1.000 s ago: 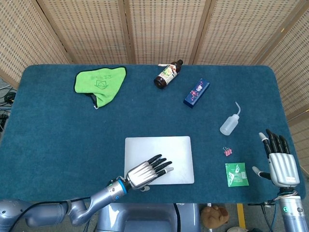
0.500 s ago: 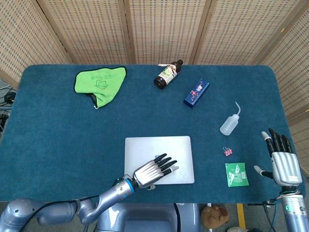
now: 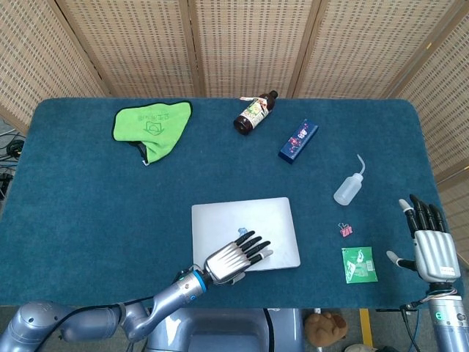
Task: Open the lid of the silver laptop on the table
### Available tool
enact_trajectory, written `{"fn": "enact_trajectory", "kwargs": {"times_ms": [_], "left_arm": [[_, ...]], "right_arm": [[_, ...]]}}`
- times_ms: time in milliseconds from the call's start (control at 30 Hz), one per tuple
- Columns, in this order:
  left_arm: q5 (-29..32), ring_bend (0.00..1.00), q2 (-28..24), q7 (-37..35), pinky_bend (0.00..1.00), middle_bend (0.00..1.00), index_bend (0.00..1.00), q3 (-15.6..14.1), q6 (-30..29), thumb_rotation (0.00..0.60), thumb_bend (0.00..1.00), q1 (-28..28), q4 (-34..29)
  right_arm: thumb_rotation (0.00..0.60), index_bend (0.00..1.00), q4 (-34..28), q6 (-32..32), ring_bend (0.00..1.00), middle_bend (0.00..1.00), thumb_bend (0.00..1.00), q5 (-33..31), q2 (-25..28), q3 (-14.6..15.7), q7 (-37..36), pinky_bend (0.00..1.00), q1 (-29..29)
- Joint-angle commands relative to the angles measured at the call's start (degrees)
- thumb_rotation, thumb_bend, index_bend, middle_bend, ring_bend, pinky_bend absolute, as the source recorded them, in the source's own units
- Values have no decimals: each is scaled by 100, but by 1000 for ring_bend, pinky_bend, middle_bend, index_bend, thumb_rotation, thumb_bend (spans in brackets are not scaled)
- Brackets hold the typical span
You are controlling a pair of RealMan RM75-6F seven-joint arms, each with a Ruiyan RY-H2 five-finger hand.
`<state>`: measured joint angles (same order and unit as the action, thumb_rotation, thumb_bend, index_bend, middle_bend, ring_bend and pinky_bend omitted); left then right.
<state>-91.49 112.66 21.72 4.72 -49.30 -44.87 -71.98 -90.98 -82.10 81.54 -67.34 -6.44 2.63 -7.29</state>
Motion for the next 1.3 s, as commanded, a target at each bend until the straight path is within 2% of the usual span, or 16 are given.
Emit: {"fn": "enact_trajectory", "kwargs": {"times_ms": [33, 367, 433, 500, 567, 667, 867, 1000, 1100, 1300], "left_arm": [[29, 0, -1, 109, 0, 0, 0, 32, -82, 600, 486, 7, 11], [236, 0, -80, 700, 0, 0, 0, 320, -334, 600, 491, 2, -99], [274, 0, -109, 814, 0, 0, 0, 400, -367, 600, 491, -18, -165], [333, 0, -154, 944, 0, 0, 0, 480, -375, 600, 491, -46, -257], [419, 0, -206, 1090, 0, 0, 0, 557, -356, 600, 491, -82, -345], [521, 0, -250, 1215, 0, 0, 0, 629, -342, 600, 492, -116, -418], [728, 0, -350, 1438, 0, 0, 0, 731, -339, 600, 492, -168, -515], [872, 0, -399, 1473, 0, 0, 0, 770, -357, 600, 492, -217, -585], [934, 0, -421, 1470, 0, 0, 0, 751, -363, 600, 492, -249, -601], [1024, 0, -453, 1449, 0, 0, 0, 719, -385, 600, 493, -312, -592]], "right_arm": [[600, 12, -3, 1, 0, 0, 0, 2, 3, 4, -8, 0, 2], [600, 12, -7, 115, 0, 0, 0, 93, 78, 113, -99, 0, -6], [600, 26, 46, 190, 0, 18, 31, 170, 98, 186, -176, 12, -19], [600, 84, 100, 340, 3, 76, 137, 287, 143, 303, -377, 96, -50], [600, 155, 201, 527, 40, 158, 322, 510, 196, 473, -625, 187, -110], [600, 213, 349, 715, 102, 220, 509, 822, 184, 696, -834, 206, -187], [600, 290, 645, 981, 224, 336, 694, 1411, -39, 1037, -1484, 258, -399], [600, 293, 821, 1140, 228, 342, 829, 1530, -288, 1074, -1464, 262, -556], [600, 293, 824, 1265, 229, 338, 970, 1562, -477, 1082, -1592, 276, -678], [600, 294, 1023, 1427, 229, 288, 1000, 1719, -878, 1129, -1754, 278, -898]]}}
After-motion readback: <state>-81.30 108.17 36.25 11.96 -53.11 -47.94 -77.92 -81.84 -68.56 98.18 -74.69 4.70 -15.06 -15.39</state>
